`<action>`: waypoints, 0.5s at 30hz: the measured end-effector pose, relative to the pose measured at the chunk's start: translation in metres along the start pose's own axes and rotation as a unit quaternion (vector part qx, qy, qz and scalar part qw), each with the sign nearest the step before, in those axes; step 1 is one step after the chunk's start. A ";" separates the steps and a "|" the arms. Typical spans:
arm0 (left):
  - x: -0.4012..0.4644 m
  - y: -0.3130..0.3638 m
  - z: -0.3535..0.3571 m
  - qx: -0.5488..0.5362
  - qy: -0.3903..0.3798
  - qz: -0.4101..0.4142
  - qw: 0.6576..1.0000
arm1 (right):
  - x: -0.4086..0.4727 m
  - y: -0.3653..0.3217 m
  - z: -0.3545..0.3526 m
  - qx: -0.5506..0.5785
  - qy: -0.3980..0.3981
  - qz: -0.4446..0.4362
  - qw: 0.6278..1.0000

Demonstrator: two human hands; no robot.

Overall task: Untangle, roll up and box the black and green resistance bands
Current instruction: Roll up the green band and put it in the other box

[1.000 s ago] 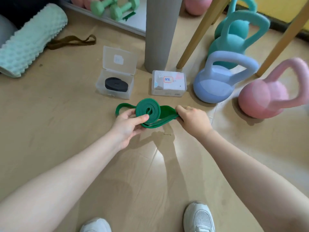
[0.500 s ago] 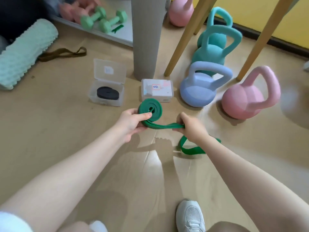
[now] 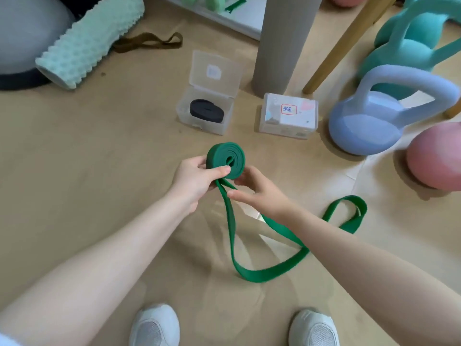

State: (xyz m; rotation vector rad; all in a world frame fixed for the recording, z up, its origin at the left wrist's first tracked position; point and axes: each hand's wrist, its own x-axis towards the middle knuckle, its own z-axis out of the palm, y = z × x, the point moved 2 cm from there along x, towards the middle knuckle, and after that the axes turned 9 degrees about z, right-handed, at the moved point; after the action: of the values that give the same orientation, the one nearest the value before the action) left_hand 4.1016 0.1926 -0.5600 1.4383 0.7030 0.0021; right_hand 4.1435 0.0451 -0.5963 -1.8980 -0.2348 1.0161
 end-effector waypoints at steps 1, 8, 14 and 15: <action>0.001 -0.003 -0.002 -0.012 0.016 0.002 1.000 | 0.003 -0.001 0.009 0.011 0.004 -0.002 1.000; 0.008 -0.023 -0.011 -0.088 0.086 -0.011 0.992 | 0.020 0.005 0.054 -0.144 0.119 -0.048 0.981; 0.005 -0.042 -0.026 -0.033 -0.018 -0.067 0.997 | 0.016 0.020 0.013 -0.153 0.063 -0.023 0.986; 0.004 -0.042 -0.025 -0.022 -0.053 -0.073 0.996 | 0.013 0.020 0.003 -0.130 0.042 -0.023 0.990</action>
State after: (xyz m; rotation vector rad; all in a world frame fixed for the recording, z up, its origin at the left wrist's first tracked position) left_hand 4.0771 0.2093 -0.5984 1.3328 0.7147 -0.1703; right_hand 4.1443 0.0435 -0.6197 -2.1555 -0.3762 0.9064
